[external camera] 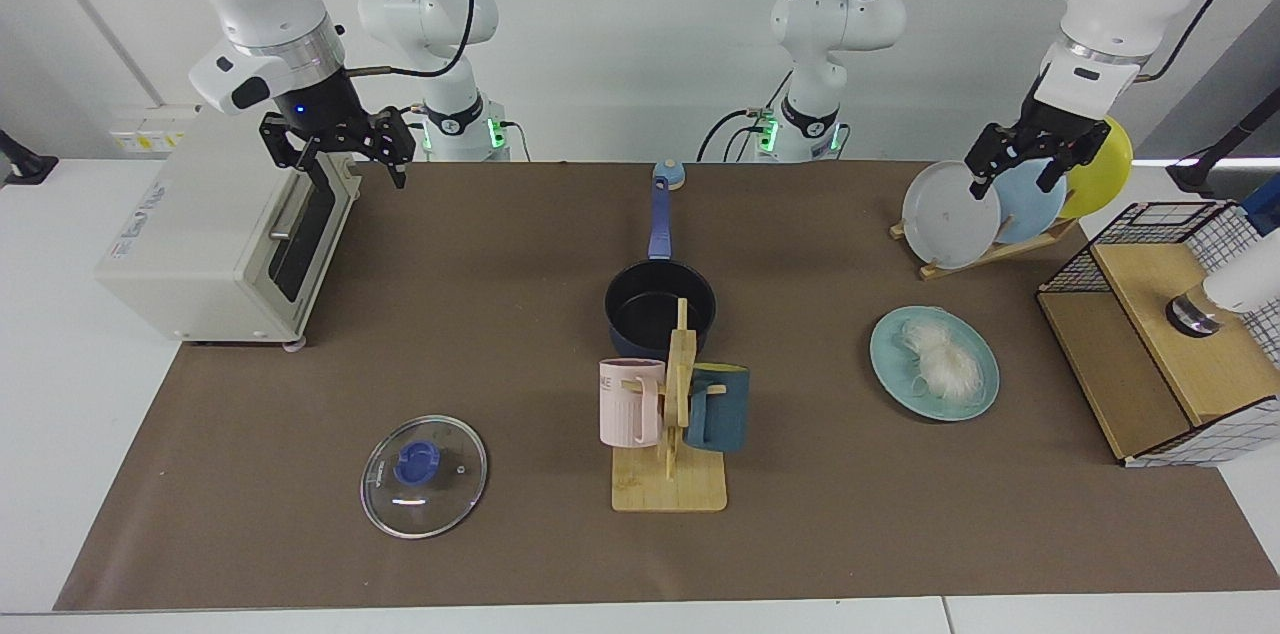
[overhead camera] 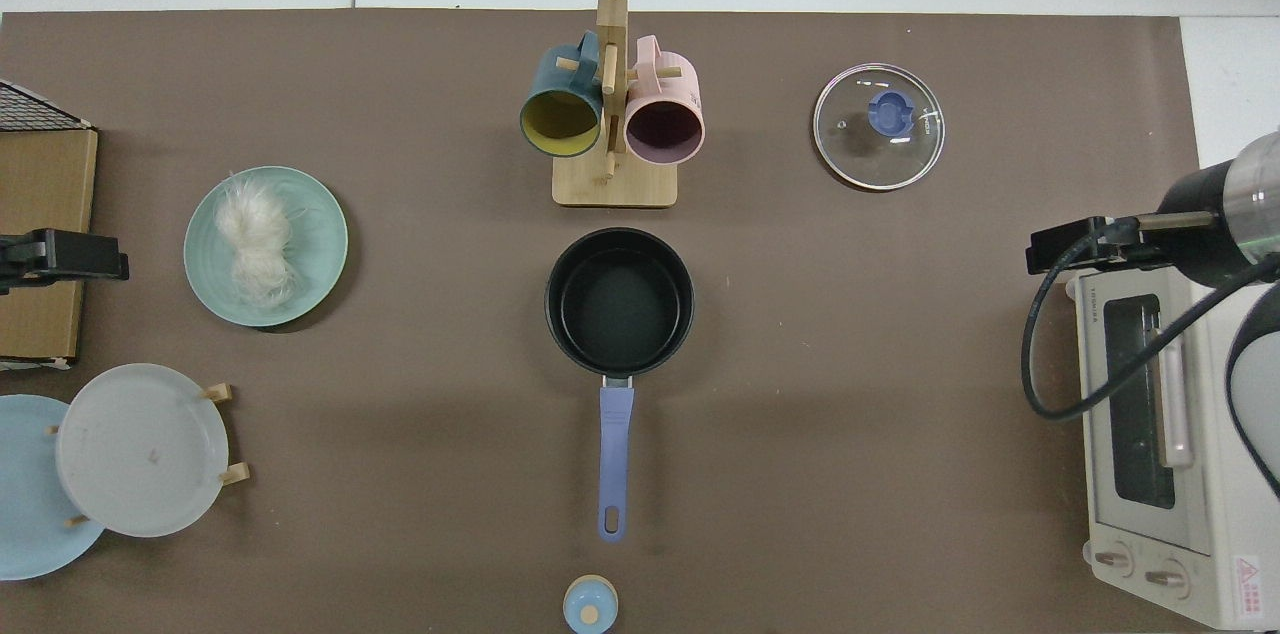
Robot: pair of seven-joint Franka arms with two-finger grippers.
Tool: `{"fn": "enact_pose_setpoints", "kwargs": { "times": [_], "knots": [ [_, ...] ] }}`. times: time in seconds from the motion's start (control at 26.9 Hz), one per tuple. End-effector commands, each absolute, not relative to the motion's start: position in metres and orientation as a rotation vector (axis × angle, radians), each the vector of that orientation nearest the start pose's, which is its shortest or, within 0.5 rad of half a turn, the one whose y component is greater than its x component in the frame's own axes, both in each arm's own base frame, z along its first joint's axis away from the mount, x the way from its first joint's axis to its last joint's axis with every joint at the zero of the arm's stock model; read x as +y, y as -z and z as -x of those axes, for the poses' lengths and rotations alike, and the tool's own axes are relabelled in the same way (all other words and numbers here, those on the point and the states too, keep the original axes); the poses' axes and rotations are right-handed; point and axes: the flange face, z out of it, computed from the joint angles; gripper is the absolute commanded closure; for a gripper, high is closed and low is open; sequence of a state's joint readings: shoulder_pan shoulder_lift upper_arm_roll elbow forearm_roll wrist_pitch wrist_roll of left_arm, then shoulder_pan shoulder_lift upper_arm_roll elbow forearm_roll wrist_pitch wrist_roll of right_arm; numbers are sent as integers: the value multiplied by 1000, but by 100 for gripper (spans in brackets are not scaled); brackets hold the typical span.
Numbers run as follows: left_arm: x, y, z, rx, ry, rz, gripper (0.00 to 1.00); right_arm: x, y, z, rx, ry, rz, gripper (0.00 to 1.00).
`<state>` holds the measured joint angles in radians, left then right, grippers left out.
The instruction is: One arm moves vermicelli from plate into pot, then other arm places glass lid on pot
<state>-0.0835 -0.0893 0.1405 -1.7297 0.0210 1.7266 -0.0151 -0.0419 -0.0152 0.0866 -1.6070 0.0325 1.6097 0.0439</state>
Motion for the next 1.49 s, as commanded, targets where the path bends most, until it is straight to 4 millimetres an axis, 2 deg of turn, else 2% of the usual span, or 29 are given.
{"fn": "enact_pose_setpoints", "kwargs": {
  "times": [0.0,0.59,0.78,0.82,0.97,1.11,1.15,1.19,1.23,1.34,1.45],
  "knots": [
    [37,-615,-533,-122,111,3118,0,26,-622,-552,-22,23,3084,0],
    [26,-616,-538,-78,149,3115,0,26,-622,-552,-24,24,3084,0],
    [37,-612,-546,-106,208,3111,0,26,-622,-552,-22,23,3084,0],
    [37,-608,-549,-105,225,3109,0,26,-622,-552,-24,24,3084,0],
    [41,-571,-573,-117,208,3100,0,26,-622,-552,-24,24,3084,0],
    [51,-520,-601,-134,170,3087,0,26,-622,-552,-22,23,3084,0],
    [55,-516,-604,-145,193,3085,0,25,-622,-551,-19,21,3084,0],
    [74,-512,-605,-191,241,3076,0,25,-622,-552,-19,24,3084,0],
    [86,-511,-604,-219,255,3072,0,26,-622,-552,-22,23,3084,0],
    [90,-507,-604,-235,260,3070,0,25,-622,-552,-19,24,3084,0],
    [83,-473,-613,-243,186,3074,0,26,-622,-551,-24,21,3084,0]
  ]
}}
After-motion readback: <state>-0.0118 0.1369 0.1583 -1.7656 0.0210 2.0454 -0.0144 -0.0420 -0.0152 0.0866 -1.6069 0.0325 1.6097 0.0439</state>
